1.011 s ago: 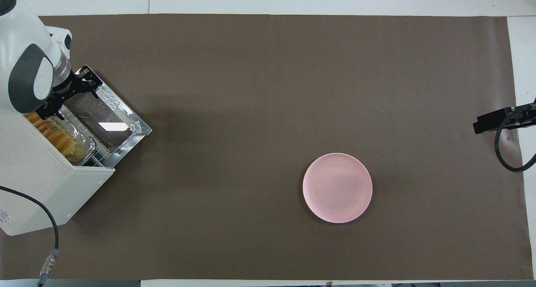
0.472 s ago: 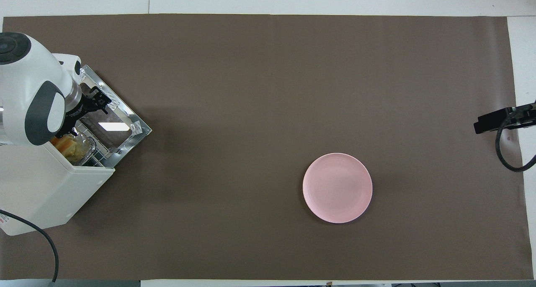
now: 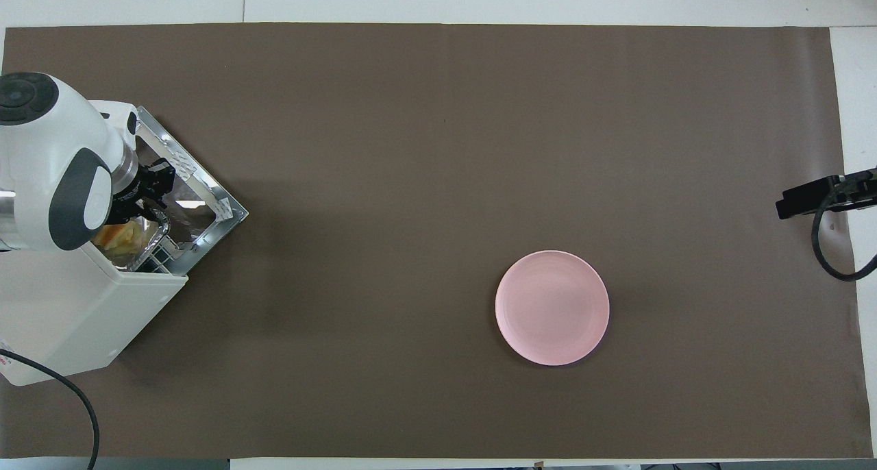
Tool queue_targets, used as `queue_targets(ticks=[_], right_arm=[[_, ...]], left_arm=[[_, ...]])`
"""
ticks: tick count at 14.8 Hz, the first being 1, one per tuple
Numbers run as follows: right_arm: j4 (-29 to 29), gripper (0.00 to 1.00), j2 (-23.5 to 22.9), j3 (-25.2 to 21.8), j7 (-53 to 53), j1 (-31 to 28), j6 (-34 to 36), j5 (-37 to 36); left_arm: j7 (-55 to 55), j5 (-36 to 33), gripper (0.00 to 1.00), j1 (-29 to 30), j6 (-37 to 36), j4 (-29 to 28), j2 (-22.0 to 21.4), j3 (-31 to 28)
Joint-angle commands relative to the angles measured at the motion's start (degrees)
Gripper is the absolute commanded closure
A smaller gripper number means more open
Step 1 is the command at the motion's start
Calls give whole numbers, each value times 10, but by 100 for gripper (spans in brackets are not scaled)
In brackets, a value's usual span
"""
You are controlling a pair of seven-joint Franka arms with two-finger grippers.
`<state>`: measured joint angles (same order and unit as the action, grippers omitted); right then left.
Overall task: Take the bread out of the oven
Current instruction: 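Reach the left gripper into the toaster oven and grasp the foil tray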
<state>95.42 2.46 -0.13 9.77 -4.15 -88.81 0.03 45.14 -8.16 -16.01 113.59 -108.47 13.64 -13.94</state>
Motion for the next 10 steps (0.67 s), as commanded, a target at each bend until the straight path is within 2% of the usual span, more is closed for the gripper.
queue_targets(ticks=[1, 4, 6, 8, 10], right_arm=[[5, 0, 8, 5, 10, -10, 7, 1], [5, 0, 8, 4, 10, -11, 7, 1], [5, 0, 8, 4, 10, -11, 7, 1], [4, 0, 8, 4, 10, -11, 7, 1], [4, 0, 8, 3, 12, -11, 7, 1]], left_arm=[[-12, -15, 100, -10, 1, 28, 1, -4], [-14, 13, 100, -59, 1, 111, 38, 0], [-13, 83, 100, -86, -22, 209, 89, 1], [-13, 100, 100, -138, -61, 293, 144, 5], [-13, 97, 100, -217, -55, 309, 178, 8]])
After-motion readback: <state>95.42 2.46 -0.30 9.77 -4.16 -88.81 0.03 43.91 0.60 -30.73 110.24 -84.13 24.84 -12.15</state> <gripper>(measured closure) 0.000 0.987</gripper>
